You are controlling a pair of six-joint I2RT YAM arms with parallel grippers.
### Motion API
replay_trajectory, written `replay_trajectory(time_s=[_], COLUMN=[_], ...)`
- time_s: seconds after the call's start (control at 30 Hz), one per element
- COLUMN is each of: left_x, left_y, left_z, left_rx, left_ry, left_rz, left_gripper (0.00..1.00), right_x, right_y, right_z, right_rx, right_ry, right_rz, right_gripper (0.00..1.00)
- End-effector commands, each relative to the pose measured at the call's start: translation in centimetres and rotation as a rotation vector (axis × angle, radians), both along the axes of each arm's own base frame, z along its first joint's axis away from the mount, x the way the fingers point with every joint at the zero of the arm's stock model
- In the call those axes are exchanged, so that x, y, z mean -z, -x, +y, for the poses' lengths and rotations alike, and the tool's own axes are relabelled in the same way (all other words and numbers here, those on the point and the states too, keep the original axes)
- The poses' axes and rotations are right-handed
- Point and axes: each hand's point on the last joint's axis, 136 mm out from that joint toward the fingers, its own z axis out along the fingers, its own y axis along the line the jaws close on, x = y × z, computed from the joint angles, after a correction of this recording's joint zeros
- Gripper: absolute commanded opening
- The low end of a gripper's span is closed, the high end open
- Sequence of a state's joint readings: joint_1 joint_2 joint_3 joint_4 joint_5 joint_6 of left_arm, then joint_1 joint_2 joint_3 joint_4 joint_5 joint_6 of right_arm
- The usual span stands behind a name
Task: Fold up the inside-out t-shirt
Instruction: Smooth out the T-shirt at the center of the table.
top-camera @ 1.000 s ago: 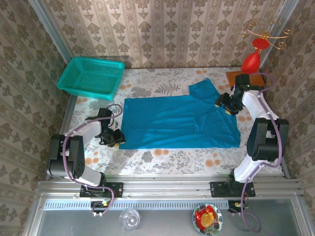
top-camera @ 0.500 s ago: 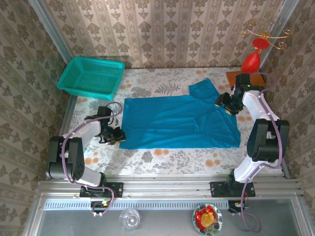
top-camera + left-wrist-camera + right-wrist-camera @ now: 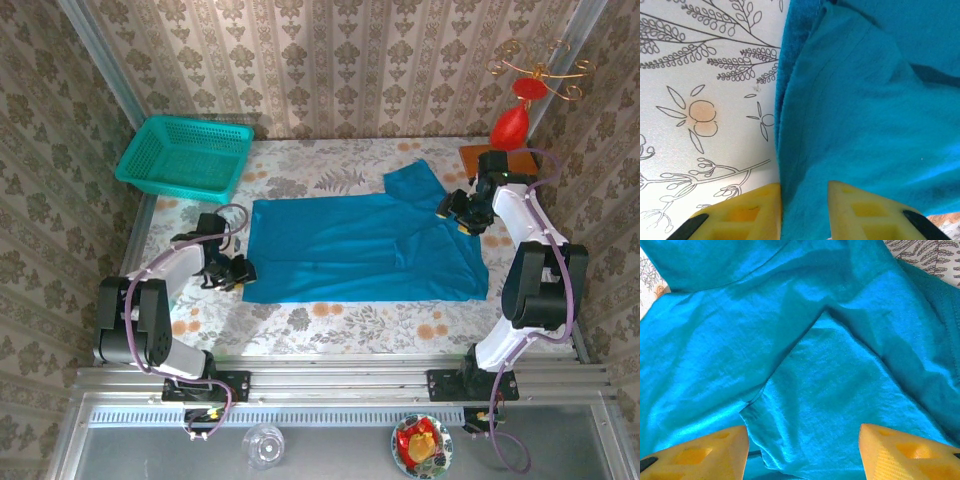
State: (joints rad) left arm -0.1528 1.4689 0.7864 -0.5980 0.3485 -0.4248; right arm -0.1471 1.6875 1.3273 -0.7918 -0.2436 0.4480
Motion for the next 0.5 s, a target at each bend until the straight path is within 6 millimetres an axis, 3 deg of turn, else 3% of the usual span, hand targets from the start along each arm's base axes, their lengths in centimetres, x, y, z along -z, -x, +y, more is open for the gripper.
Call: replay_trajectory(time_s=[0.0, 0.23, 0.47], left_x=[-0.1, 1.1, 0.0], left_y=[-0.2, 0.3, 0.5], left_z=[-0.4, -0.2, 0.0], left_rx=[0.02, 0.02, 0.007], left_ry=[0.014, 0.004, -0.007], left_rz=[0.003, 0.041, 0.014], left_gripper=[0.27, 0.26, 0.04], right_x=[-1.2, -1.3, -0.9], right_y=[0.8, 0.9, 1.1], right_z=[0.2, 0.2, 0.0], right_rx=[0.0, 0.002, -0.003], right_ry=[-0.012, -0.013, 0.0], right_rz=[-0.004, -0.002, 0.007], right_gripper=[0.61, 0.61, 0.61])
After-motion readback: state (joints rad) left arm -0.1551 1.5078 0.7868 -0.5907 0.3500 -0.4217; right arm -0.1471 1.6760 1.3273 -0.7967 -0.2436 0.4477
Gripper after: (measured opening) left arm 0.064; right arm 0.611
